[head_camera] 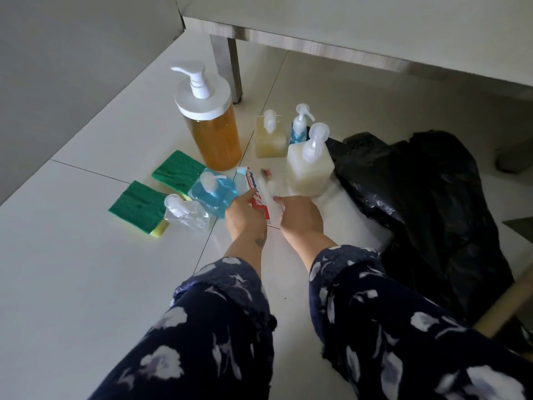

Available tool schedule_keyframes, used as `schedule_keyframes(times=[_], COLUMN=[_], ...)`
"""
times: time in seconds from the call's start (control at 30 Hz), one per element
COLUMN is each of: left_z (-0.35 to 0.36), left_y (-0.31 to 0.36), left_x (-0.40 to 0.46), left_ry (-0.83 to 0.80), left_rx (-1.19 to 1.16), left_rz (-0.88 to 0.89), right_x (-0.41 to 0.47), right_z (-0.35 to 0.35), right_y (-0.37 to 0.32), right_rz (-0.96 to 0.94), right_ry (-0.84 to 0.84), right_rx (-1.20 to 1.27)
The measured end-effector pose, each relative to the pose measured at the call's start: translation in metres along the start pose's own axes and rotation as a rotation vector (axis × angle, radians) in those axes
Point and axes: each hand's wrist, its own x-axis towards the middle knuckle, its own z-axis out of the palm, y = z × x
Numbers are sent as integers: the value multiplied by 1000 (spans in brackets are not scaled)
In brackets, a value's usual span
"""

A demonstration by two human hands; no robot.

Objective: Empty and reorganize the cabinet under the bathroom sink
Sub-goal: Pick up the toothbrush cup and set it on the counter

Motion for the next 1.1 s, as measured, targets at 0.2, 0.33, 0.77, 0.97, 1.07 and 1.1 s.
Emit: schedule_keyframes(times=[0.2,0.33,0.77,0.97,1.07,1.1], left_z=[-56,-110,-349,-430,-462,-473], left_y=[36,84,302,403,447,462], left_x=[-58,-111,-321,-350,-343,-340], left_ry=[-59,-75,-76,-93,-80,-77], left_rx=[67,67,-1,-129,-189,-195], left_rz=[-52,-78,5,126,194,225], right_x=[-59,-115,-328,-355,-348,-343], right_z=[-53,-113,-383,-497,-538,-549], right_y=[-31,-68,-233,-313,-348,-357], right_rz=[98,114,3,-40,-69,-69], right_ry=[-53,-59,-38,-6,48,63], right_rx=[-27,-42,68,477,563,594])
